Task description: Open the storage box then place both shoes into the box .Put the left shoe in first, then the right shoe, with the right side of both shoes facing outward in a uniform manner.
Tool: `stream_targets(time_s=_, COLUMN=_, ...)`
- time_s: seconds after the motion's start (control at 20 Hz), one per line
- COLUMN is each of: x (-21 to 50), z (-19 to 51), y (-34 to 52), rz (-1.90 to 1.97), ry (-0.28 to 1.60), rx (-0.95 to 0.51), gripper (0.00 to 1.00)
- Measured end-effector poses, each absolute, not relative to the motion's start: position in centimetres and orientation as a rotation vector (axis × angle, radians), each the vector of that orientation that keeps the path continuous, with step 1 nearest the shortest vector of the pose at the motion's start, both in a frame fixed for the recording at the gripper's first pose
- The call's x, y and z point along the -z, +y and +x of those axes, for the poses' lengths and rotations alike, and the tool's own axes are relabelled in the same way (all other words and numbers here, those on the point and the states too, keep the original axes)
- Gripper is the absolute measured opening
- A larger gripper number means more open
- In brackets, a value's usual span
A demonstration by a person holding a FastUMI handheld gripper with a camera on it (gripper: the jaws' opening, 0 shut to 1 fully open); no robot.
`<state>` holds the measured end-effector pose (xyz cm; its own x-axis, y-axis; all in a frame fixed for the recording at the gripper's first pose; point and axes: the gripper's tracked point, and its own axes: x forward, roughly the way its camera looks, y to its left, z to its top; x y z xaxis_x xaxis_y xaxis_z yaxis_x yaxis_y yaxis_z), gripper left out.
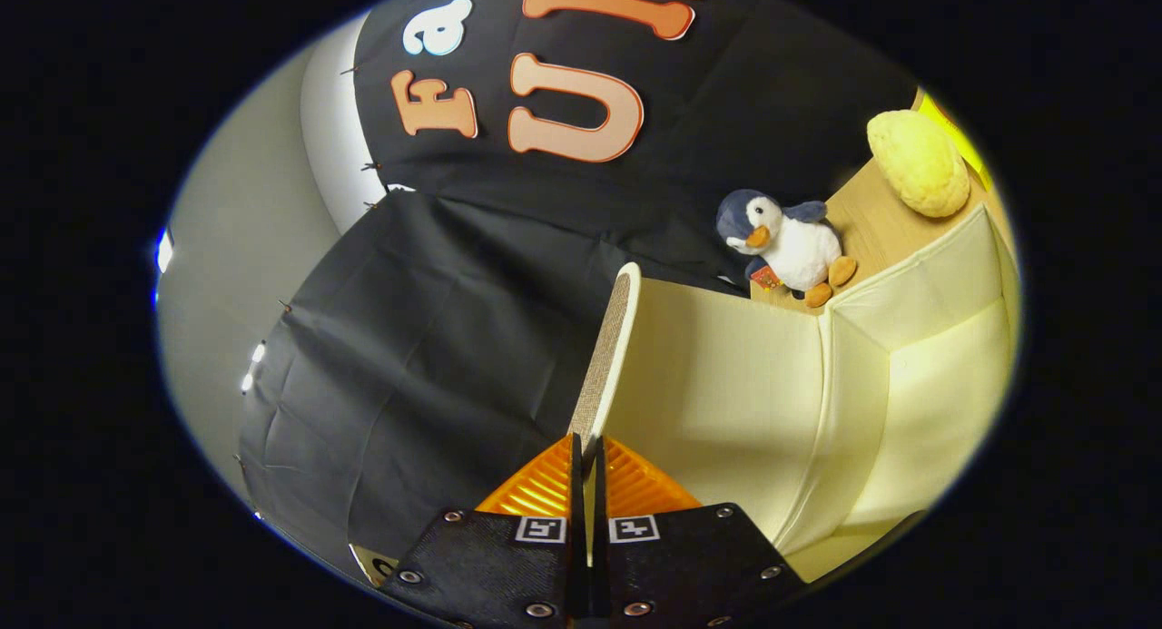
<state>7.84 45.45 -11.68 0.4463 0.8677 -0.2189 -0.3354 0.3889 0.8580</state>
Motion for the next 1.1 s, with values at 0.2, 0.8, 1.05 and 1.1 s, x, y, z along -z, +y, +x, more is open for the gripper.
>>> stream_targets(time_s=0.2, x=15.3, z=7.9, y=45.3, rz=0.674, ry=0.794, rx=-0.789, gripper=0.09)
stream_targets(time_s=0.8, x=16.0, z=8.4, y=34.8, rz=0.421, ry=0.714, rx=-0.615, gripper=0.98)
stream_targets(time_s=1.05, x=15.3, z=8.7, y=26.9, rz=0.343, ry=0.638, rx=-0.490, gripper=0.98)
stream_targets(time_s=1.1, x=15.3, z=8.8, y=25.2, rz=0.329, ry=0.627, rx=-0.464, gripper=0.98)
